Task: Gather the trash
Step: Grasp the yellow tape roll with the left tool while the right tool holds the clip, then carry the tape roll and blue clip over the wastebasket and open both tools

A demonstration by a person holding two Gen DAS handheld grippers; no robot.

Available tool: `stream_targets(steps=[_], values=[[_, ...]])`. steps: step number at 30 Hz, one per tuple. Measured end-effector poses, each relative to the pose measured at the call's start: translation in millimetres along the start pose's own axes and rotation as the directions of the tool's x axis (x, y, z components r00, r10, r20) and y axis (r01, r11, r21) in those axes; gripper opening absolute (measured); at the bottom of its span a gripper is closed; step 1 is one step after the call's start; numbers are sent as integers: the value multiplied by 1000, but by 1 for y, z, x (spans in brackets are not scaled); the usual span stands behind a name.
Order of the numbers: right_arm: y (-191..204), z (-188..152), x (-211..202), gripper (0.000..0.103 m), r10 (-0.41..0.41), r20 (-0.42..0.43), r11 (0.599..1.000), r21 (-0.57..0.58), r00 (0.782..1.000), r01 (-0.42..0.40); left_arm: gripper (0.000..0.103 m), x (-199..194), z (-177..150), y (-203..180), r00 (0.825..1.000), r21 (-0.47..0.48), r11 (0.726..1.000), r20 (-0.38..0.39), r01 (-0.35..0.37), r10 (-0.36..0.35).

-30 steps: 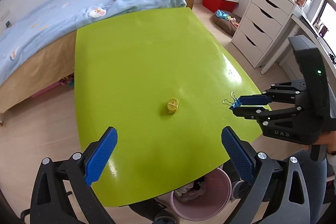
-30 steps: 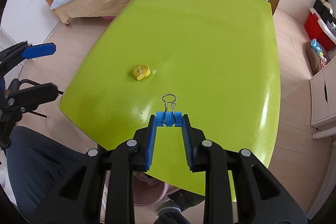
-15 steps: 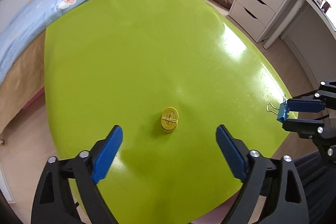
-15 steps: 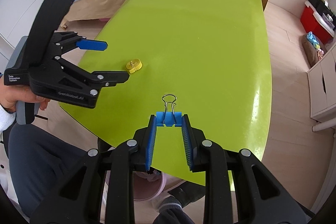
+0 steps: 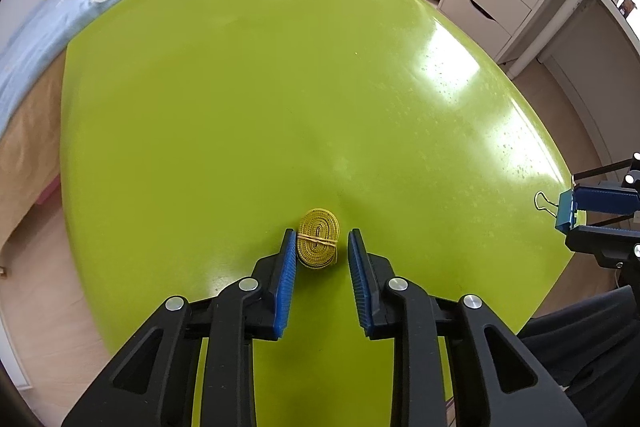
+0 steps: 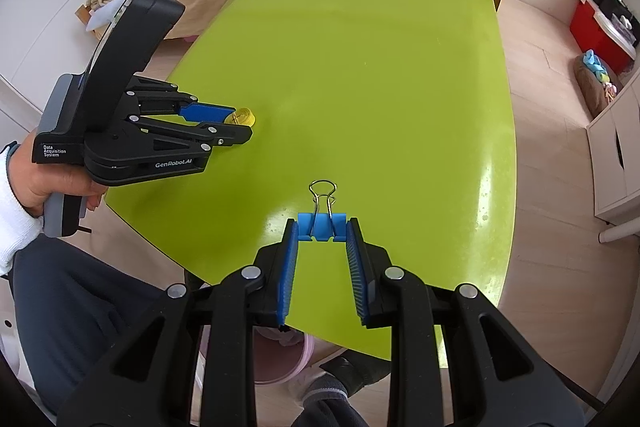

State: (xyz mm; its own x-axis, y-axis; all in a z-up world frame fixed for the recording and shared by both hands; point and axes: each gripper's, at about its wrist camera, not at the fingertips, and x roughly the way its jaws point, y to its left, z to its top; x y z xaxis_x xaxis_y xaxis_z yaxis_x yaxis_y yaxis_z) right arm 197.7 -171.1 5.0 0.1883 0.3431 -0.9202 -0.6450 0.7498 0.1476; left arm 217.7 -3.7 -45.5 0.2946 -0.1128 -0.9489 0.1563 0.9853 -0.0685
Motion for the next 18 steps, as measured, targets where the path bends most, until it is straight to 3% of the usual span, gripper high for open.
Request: stream_targets(steps=[9,18], values=[[0,-3,-6,24,-7,15,1000,11,1000,6,20,-12,-10,-1,1000,-10,1000,13,-7,7],[18,-24,-38,24,-4,76,1000,16,997,3,20,-71,-54,-21,996,-15,1000,90,-20,22]])
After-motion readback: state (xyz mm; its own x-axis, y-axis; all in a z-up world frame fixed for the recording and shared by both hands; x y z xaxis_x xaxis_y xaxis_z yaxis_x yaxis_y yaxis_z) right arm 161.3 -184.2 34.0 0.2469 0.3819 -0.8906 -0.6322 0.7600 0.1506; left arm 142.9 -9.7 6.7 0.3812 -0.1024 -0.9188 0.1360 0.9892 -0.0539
